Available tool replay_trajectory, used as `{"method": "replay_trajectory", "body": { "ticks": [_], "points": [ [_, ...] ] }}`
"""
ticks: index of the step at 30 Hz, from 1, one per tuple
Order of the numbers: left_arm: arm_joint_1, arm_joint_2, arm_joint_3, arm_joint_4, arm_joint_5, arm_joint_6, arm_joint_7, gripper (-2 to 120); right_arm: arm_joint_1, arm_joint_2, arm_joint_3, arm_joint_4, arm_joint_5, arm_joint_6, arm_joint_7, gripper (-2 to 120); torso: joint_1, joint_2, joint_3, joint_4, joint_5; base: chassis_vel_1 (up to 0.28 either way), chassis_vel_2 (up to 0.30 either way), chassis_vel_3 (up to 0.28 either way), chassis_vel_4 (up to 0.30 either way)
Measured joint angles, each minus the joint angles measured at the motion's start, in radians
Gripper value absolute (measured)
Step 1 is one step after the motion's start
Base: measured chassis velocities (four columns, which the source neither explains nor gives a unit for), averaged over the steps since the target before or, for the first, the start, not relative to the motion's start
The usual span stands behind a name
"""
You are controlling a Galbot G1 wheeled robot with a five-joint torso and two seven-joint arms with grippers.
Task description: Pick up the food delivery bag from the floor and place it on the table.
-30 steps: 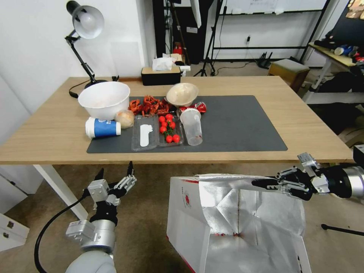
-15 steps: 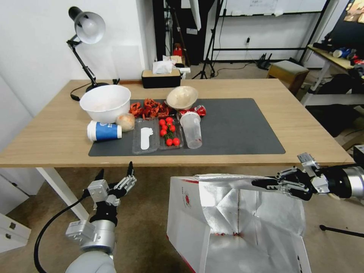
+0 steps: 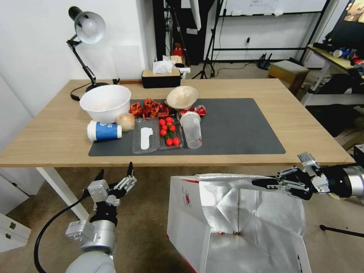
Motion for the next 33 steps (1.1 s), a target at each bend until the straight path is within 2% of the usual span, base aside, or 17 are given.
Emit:
{"method": "replay_trajectory", "body": {
  "ticks": [20, 24, 31, 33],
  "points": [
    [-0.006, 0.003, -0.001, 0.000, 0.000, -0.007, 0.000, 100, -0.005, -0.045, 0.038, -0.013, 0.073, -0.015, -0.011, 0, -0.002, -0.004, -0.002, 0.0000, 0.0001, 0.000, 0.000, 0.000, 0.000],
    [-0.006, 0.004, -0.010, -0.003, -0.002, -0.008, -0.001, 100, -0.004, -0.098, 0.082, -0.027, 0.237, -0.044, -0.005, 0, -0.002, -0.005, -0.003, 0.0000, 0.0003, 0.000, 0.000, 0.000, 0.000],
    [-0.005, 0.001, -0.009, -0.006, -0.002, -0.009, -0.001, 100, -0.004, -0.116, 0.121, -0.021, 0.355, -0.058, 0.026, 0, -0.002, -0.006, -0.003, 0.0001, 0.0001, 0.000, 0.000, 0.000, 0.000],
    [-0.005, 0.001, -0.008, -0.008, -0.001, -0.009, -0.001, 100, -0.002, -0.125, 0.146, -0.012, 0.426, -0.062, 0.056, 0, -0.002, -0.006, -0.003, 0.0000, 0.0000, 0.000, 0.000, 0.000, 0.000]
  ]
}}
